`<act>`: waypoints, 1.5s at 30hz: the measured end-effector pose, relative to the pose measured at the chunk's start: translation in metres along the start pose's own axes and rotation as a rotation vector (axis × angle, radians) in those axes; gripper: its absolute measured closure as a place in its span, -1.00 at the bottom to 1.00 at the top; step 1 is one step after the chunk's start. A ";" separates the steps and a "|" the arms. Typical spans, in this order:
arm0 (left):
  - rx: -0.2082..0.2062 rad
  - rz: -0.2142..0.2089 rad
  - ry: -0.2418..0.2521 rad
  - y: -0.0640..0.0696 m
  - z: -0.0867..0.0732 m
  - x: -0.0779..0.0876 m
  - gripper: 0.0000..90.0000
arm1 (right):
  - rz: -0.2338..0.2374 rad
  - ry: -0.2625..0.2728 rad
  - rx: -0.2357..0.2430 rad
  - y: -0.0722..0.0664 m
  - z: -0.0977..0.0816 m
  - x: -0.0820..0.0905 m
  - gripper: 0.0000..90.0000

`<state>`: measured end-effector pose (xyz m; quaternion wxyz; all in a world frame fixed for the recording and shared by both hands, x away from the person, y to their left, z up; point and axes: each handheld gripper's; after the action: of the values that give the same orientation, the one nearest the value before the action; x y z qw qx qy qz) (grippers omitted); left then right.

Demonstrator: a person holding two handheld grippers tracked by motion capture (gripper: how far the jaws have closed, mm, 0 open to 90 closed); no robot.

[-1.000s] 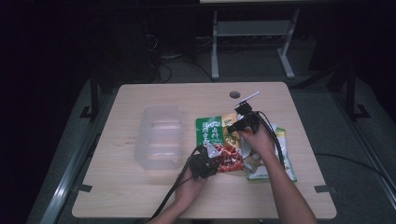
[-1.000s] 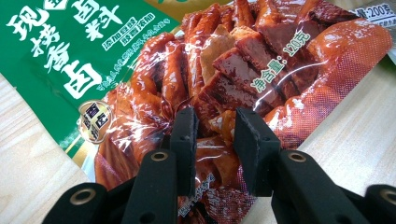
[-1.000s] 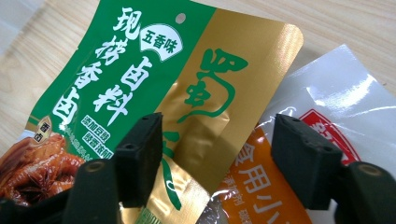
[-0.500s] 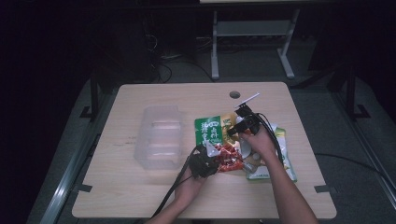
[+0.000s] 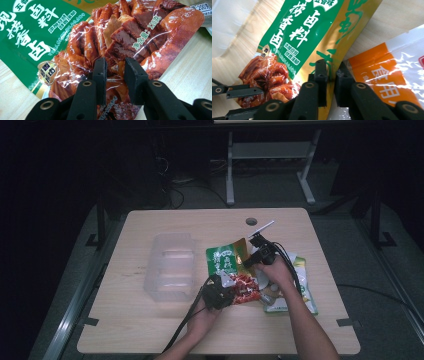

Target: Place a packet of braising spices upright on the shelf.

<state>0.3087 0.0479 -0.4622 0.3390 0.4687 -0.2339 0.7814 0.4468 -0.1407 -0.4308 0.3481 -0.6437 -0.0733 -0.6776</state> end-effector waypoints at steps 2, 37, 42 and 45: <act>-0.001 0.004 0.000 0.000 0.000 0.000 0.57 | 0.009 0.001 0.002 0.000 0.000 0.000 0.96; -0.088 -0.064 0.148 0.010 -0.032 0.062 0.02 | 0.002 0.357 0.208 -0.061 -0.052 0.083 1.00; -0.105 -0.075 0.169 0.013 -0.039 0.069 -0.04 | -0.006 0.405 0.250 -0.073 -0.058 0.091 1.00; -0.119 -0.079 0.177 0.017 -0.044 0.072 -0.07 | -0.026 0.427 0.287 -0.085 -0.060 0.096 1.00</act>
<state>0.2468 0.0895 -0.4188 0.4161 0.3857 -0.2305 0.7905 0.3569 -0.1465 -0.3218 0.4349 -0.4291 -0.1015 -0.7852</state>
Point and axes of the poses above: each handheld gripper's, and its own axes: x roughly backward along the jaws, z roughly out of its top, y roughly to its right, and after that the axes turned 15 degrees about -y, right-handed
